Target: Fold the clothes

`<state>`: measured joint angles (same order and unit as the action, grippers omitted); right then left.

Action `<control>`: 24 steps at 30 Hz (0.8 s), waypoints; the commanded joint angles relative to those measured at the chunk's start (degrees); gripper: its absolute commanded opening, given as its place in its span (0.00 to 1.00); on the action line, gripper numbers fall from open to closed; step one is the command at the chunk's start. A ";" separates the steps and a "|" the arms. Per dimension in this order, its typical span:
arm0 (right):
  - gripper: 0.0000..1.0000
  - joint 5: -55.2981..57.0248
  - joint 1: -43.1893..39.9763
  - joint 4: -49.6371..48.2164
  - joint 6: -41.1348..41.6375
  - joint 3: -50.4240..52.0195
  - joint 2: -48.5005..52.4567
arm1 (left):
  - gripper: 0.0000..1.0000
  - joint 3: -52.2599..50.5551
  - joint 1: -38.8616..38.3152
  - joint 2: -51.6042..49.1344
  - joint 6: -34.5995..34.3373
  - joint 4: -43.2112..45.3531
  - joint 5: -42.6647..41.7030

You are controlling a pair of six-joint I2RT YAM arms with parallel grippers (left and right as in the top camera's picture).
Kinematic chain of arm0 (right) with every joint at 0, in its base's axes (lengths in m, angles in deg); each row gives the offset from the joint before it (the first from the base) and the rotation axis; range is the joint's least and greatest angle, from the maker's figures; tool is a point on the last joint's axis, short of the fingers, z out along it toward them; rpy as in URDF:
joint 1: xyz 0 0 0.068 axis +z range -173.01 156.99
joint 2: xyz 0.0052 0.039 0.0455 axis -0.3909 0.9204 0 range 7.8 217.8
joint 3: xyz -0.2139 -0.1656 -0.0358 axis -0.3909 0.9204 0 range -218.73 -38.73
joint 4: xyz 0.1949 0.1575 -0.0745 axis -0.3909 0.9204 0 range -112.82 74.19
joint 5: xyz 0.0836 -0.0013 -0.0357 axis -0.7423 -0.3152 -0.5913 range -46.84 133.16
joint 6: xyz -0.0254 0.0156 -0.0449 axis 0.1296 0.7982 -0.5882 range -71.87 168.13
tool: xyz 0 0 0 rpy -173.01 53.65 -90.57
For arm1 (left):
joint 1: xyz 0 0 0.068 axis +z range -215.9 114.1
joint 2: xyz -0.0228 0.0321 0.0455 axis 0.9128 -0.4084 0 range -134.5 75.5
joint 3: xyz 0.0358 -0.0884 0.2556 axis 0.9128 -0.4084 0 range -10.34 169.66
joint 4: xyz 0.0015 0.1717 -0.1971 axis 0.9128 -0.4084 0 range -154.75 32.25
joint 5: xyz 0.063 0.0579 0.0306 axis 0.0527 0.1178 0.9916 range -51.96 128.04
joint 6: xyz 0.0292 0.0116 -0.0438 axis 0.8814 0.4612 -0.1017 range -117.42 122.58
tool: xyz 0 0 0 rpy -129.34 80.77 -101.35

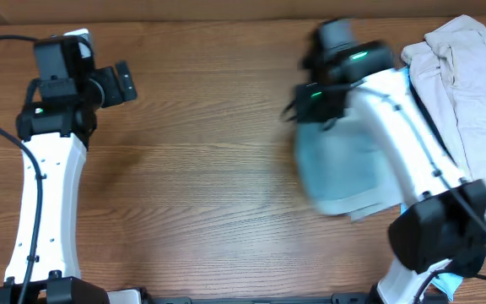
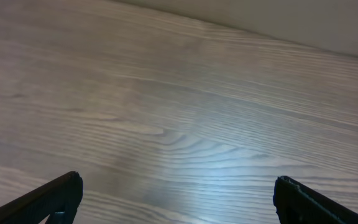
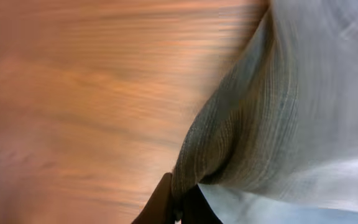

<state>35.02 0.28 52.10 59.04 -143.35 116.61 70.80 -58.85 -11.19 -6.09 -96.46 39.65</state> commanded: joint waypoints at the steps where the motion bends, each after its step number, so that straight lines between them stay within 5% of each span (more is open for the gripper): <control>1: 0.11 -1.84 7.72 -1.55 2.99 1.44 -0.81 | 1.00 1.51 1.42 0.28 -0.07 -0.07 0.52; 4: 0.56 -1.86 12.76 -2.29 4.17 1.68 0.42 | 1.00 1.51 1.70 0.28 1.57 -0.17 0.52; 6: 0.79 -1.31 14.36 -2.47 4.26 1.68 0.52 | 1.00 1.51 1.70 0.28 1.60 -0.31 0.48; 7: 0.83 -0.44 14.49 -2.75 4.74 1.64 0.50 | 1.00 1.51 1.70 0.22 1.60 -0.33 0.48; 15: 0.91 5.07 4.22 -8.57 4.79 -0.35 0.52 | 1.00 1.51 1.62 0.04 1.33 -0.72 -0.17; 24: 0.85 2.01 -7.41 -21.75 -9.57 -0.35 9.49 | 1.00 1.49 0.39 -1.07 1.31 -1.73 -1.81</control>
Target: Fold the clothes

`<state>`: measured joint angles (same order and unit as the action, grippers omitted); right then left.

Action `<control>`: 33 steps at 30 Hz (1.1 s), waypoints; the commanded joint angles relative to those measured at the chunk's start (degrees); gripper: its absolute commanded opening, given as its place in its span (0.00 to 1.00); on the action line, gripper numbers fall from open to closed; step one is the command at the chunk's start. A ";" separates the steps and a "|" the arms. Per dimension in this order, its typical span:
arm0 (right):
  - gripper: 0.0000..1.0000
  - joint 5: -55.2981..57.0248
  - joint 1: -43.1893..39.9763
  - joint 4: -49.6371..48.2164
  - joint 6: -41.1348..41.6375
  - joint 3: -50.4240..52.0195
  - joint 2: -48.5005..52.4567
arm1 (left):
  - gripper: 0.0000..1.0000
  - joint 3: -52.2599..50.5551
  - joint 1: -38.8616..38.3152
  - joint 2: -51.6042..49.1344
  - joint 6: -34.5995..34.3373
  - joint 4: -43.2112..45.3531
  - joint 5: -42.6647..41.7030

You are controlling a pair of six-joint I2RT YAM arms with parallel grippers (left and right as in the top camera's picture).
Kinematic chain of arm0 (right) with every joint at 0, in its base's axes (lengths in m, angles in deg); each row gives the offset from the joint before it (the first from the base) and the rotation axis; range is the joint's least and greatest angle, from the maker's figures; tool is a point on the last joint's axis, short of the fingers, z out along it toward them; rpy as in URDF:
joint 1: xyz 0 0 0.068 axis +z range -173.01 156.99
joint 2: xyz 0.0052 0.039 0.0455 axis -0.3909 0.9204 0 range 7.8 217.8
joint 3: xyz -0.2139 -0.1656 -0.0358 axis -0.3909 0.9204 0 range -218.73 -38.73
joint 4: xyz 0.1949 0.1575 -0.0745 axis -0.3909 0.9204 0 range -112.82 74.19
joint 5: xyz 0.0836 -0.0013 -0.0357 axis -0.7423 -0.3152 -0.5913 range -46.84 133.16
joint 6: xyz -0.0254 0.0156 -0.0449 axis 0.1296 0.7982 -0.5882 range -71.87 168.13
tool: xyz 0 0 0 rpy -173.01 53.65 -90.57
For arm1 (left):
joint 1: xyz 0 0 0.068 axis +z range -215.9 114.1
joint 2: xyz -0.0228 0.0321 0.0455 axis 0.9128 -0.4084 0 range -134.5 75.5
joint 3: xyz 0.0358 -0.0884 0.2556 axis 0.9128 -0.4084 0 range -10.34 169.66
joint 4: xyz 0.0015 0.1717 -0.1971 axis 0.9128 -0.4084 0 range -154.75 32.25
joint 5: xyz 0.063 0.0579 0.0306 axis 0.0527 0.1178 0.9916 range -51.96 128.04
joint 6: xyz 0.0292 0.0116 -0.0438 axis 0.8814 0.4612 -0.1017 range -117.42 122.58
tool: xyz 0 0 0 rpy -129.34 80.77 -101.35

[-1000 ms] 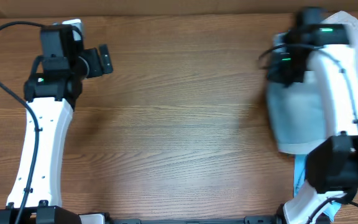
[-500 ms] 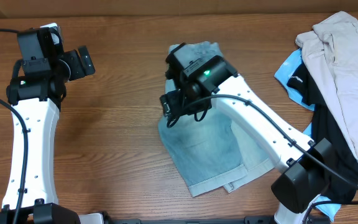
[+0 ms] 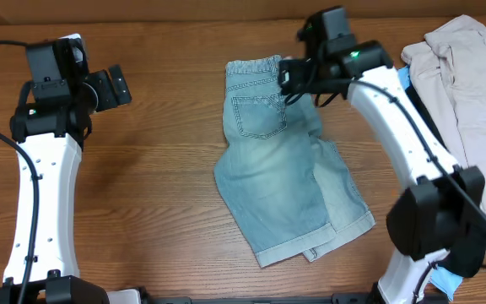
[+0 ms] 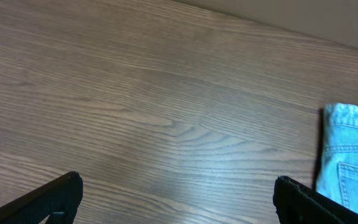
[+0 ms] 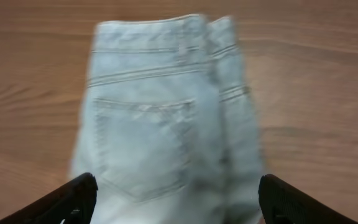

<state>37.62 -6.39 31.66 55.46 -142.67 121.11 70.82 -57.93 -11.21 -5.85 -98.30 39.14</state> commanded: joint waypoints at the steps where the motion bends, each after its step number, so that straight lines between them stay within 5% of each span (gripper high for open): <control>1: 0.84 -0.61 -1.14 -1.68 -6.19 -1.03 5.90 | 1.00 1.46 -0.50 -1.16 1.07 0.11 -1.40; 20: 0.50 -6.29 -2.38 -6.16 -7.78 -0.79 18.47 | 1.00 1.46 -0.50 -6.67 1.09 0.63 -3.91; 22: 0.41 -6.58 -2.38 -6.60 -7.78 -0.17 18.49 | 1.00 1.46 -0.50 -6.67 1.09 0.81 -3.91; 26: 0.04 -7.04 -2.34 -6.67 -7.13 -0.04 18.43 | 1.00 1.46 -0.48 -6.67 1.14 1.79 -3.43; 33: 0.04 -12.59 -1.73 -3.23 -6.25 -4.98 15.06 | 1.00 1.62 0.37 -6.49 1.09 5.29 -2.58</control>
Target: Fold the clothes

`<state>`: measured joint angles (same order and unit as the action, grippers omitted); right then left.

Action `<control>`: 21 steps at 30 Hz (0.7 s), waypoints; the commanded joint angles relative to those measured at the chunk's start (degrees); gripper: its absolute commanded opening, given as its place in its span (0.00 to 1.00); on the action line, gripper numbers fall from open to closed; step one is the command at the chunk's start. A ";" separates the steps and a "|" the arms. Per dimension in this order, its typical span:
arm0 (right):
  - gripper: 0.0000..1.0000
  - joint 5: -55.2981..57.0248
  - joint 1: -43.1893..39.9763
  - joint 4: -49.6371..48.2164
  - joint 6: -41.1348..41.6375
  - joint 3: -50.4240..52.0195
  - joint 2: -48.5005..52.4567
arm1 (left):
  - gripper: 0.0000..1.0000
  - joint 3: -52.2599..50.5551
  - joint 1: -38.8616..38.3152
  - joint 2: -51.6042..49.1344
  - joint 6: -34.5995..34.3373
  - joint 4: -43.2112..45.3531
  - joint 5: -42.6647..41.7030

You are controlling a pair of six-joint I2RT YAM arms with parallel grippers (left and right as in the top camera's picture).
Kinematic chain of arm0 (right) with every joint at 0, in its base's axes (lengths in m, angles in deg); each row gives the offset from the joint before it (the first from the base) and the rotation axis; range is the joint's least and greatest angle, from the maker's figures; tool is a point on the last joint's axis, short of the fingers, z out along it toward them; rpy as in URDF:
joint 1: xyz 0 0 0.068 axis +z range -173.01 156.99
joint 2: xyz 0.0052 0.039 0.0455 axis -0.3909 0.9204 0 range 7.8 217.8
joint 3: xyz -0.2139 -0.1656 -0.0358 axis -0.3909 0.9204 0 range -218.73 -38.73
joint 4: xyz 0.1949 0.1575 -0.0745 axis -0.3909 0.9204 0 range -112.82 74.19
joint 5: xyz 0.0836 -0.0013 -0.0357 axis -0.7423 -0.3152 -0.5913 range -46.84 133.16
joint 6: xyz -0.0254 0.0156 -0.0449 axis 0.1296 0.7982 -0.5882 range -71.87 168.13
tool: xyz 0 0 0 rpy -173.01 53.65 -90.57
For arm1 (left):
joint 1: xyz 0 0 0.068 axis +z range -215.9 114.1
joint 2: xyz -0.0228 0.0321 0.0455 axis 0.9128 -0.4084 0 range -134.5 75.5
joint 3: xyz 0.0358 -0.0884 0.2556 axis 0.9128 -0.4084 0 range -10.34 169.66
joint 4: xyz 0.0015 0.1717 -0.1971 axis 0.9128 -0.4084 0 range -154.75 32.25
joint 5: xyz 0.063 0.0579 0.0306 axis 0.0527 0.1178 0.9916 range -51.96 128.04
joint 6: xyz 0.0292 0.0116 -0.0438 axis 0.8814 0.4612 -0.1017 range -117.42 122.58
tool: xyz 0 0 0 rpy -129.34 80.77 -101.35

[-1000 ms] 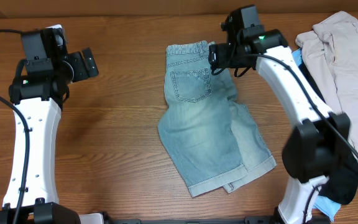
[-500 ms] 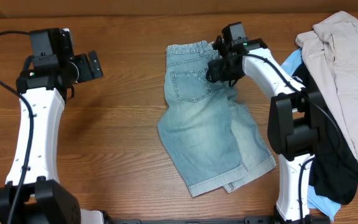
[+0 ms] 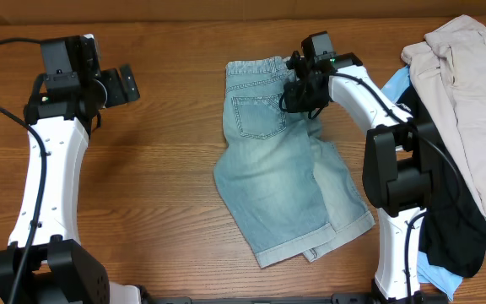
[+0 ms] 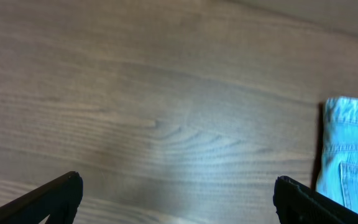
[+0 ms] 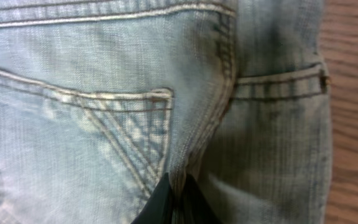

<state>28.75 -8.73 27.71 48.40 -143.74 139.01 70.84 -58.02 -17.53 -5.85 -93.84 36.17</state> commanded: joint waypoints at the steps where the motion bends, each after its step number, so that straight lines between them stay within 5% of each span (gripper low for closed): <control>1: 0.04 -3.72 1.11 1.68 1.05 -5.27 -3.56 | 1.00 1.79 0.81 -0.17 1.11 1.11 0.42; 8: 0.04 -8.66 10.10 4.20 6.27 -13.31 -5.64 | 1.00 4.74 6.03 -0.17 1.40 1.64 0.96; 17: 0.04 -8.79 32.33 -5.70 15.21 -13.44 -4.13 | 1.00 5.25 11.93 -0.20 1.38 1.01 0.81; 19: 0.13 -8.22 37.03 -7.04 14.95 -13.44 -4.11 | 1.00 5.25 12.57 -0.20 1.38 1.03 0.83; 21: 0.44 -6.62 41.11 -7.43 14.51 -13.46 -4.13 | 1.00 5.25 12.79 -0.22 1.38 1.03 0.83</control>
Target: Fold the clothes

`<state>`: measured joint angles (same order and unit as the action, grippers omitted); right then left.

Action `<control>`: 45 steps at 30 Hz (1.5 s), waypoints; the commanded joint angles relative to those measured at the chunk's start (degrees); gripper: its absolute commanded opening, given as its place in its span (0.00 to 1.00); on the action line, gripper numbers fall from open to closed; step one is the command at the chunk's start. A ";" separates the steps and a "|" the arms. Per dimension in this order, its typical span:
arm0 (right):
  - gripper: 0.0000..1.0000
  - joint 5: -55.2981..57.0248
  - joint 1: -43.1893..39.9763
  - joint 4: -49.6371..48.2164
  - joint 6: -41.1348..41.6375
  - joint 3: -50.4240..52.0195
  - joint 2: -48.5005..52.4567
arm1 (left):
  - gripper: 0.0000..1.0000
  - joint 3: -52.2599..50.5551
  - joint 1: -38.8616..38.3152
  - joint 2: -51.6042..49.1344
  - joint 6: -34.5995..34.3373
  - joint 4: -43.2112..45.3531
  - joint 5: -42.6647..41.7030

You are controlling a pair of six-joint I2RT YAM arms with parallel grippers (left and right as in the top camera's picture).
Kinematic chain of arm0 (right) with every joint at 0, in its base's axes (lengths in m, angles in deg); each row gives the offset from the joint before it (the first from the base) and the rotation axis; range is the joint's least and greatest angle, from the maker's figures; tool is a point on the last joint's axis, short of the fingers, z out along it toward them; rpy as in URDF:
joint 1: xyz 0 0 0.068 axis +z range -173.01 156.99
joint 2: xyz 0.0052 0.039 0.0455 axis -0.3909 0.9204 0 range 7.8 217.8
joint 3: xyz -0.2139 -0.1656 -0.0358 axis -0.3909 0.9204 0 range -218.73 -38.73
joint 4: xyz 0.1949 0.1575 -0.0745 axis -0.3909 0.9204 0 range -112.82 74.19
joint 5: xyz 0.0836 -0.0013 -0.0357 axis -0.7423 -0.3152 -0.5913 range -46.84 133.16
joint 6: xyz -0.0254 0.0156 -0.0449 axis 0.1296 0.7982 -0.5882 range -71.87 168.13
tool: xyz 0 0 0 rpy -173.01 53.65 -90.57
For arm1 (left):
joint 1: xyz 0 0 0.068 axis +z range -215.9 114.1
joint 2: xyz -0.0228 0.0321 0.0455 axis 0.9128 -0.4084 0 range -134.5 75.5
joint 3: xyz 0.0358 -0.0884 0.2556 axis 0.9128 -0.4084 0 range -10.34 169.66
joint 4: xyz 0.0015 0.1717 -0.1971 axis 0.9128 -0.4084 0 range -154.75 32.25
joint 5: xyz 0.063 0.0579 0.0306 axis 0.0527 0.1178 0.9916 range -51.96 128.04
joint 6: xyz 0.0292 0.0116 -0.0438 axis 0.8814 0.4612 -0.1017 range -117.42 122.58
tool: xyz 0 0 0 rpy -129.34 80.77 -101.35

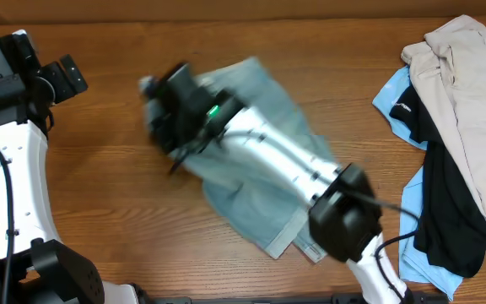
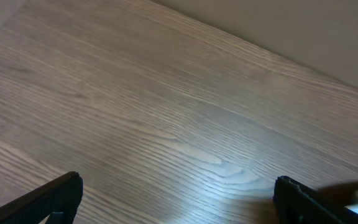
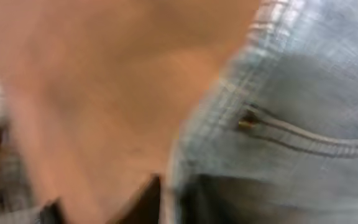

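Light blue denim shorts [image 1: 264,89] lie skewed across the middle of the wooden table [image 1: 99,211], blurred by motion, their hem near the front [image 1: 264,232]. My right arm reaches far to the left over them. My right gripper [image 1: 169,114] is shut on a pinch of the denim near a seam; in the right wrist view the gripper [image 3: 173,202] shows blurred with denim [image 3: 303,93] bunched at it. My left gripper [image 1: 64,74] hovers at the far left, open, with only bare table between its fingers [image 2: 178,199].
A heap of other clothes fills the right end: a beige garment [image 1: 471,93], a black one [image 1: 445,211] and a light blue shirt [image 1: 395,101]. The table's back edge runs along the top of the overhead view.
My right gripper, shut on the denim by the back pocket at centre right, has moved far left, pulling the shorts' upper part with it. My left arm has drawn back to the left.
First my right gripper held the shorts bunched in the air at the right. Then the shorts lay spread on the table with the gripper open above the waistband. It then shut on the denim near the pocket, and now holds it over the table's left-centre.
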<state>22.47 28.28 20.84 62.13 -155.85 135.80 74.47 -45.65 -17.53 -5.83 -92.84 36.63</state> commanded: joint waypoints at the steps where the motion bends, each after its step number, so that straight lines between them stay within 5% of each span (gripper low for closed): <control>1: 0.54 1.09 5.53 -0.48 0.79 -1.36 -0.92 | 1.00 1.62 0.48 -0.22 1.36 0.02 0.37; 6: 0.75 6.73 6.67 1.29 0.83 -1.51 -1.92 | 1.00 1.62 0.46 -0.22 1.33 -0.13 0.35; 13: 0.79 6.64 -5.05 8.04 1.27 -1.53 -5.25 | 1.00 1.62 0.28 -0.22 1.57 -0.22 -0.24; 19: 0.81 6.56 -17.81 23.28 8.72 -1.27 -5.31 | 1.00 1.62 -3.06 -0.94 6.86 -0.22 -9.03; 23: 0.76 7.67 -23.63 33.18 8.79 0.11 -5.29 | 1.00 1.62 -8.41 -3.19 11.56 -0.83 -9.64; 28: 0.76 7.78 -25.64 34.14 8.79 7.28 -5.29 | 1.00 1.62 -15.45 -8.70 20.50 -1.55 -10.78; 41: 0.67 2.58 -24.00 21.33 17.86 25.55 -5.27 | 0.96 1.62 -24.92 -21.51 32.94 -6.19 -12.59; 45: 0.53 2.62 -23.47 15.76 21.35 28.39 -5.20 | 0.92 1.60 -25.49 -23.93 33.29 -7.43 -9.14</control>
<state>25.93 4.21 39.12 79.39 -129.16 132.28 75.02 -70.82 -39.45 24.86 -99.83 25.44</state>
